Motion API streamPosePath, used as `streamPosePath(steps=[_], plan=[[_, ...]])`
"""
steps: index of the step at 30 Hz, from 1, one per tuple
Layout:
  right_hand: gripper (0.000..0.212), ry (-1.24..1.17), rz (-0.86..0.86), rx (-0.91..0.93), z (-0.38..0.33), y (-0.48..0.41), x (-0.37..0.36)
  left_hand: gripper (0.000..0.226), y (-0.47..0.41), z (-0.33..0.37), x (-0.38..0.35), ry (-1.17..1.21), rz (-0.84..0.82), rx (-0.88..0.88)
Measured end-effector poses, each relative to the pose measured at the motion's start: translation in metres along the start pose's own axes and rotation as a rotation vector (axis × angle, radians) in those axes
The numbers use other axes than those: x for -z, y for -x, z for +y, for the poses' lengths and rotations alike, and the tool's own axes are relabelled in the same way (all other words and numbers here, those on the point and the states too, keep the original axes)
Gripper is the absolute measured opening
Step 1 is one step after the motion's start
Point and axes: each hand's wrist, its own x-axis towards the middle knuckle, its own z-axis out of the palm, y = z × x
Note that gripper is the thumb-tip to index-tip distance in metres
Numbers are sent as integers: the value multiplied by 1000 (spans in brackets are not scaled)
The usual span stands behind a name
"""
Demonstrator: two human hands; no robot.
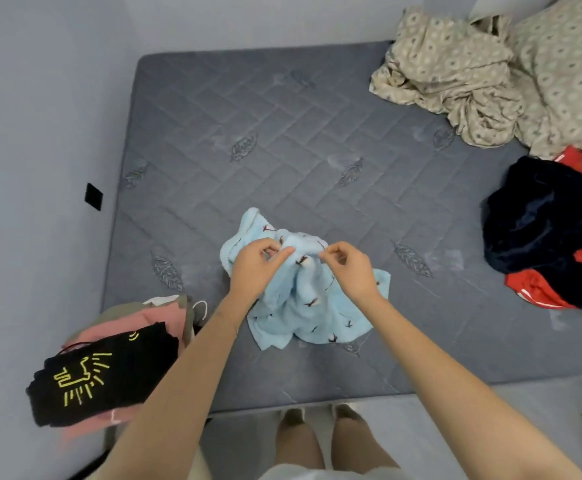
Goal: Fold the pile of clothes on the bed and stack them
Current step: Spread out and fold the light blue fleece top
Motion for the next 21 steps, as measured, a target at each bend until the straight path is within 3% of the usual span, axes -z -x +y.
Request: streamPosePath(steps=[4, 7, 10, 18, 21], plan=[[38, 101, -71, -15, 26, -14, -23, 15, -6, -49, -8, -12, -26, 177], [62, 251, -139, -3, 49, -27, -42, 39, -7, -98, -28, -3, -39, 431], [76, 382, -208, 41, 69, -40, -65, 60, -5, -140, -40, 6, -10, 561], [88, 485, -379, 72, 103, -94, -131, 76, -37, -230, -37, -29, 105, 737], [87, 475, -408, 27, 118, -101, -145, 74, -46, -244, -41, 124, 67, 787]])
